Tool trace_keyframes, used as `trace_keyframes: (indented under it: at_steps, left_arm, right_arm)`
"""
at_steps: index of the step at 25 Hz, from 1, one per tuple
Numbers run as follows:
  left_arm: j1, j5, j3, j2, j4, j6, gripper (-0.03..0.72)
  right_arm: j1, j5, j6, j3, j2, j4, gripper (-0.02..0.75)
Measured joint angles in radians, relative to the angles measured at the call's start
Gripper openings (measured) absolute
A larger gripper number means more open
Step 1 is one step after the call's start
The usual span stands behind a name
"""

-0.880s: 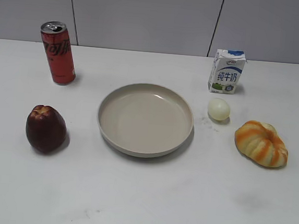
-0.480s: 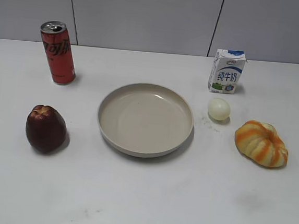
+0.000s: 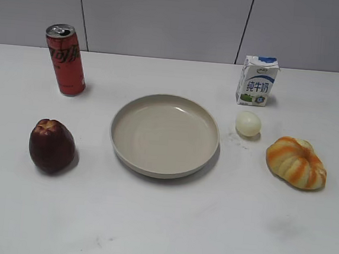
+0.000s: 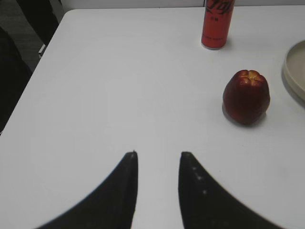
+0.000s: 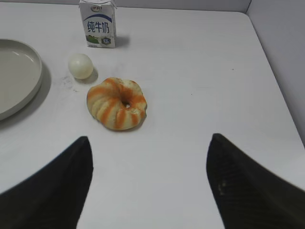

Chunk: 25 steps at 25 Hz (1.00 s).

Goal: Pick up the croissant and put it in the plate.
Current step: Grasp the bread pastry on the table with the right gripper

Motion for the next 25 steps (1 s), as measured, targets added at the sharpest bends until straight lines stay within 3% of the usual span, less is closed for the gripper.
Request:
trace_keyframes:
  at_steps: [7,16,20,25]
  left_arm:
    - [0.0,0.0,0.0,0.0,0.0,0.0,0.234]
    - [0.0,0.0,0.0,0.0,0.0,0.0,0.234]
    - [0.0,0.0,0.0,0.0,0.0,0.0,0.234]
    - [0.0,0.0,0.0,0.0,0.0,0.0,0.234]
  right_arm:
    - [0.0,-0.053,-0.014,-0.16,0.471,0.033,0.535]
    - [0.029,0.126,-0.192,-0.519,1.059,0.266,0.535]
    - [0.115,0.134,-0.154,-0.622,1.24,0.244,0.535]
    - [0.203,0.12,-0.005,-0.659,1.42,0.113,0.535]
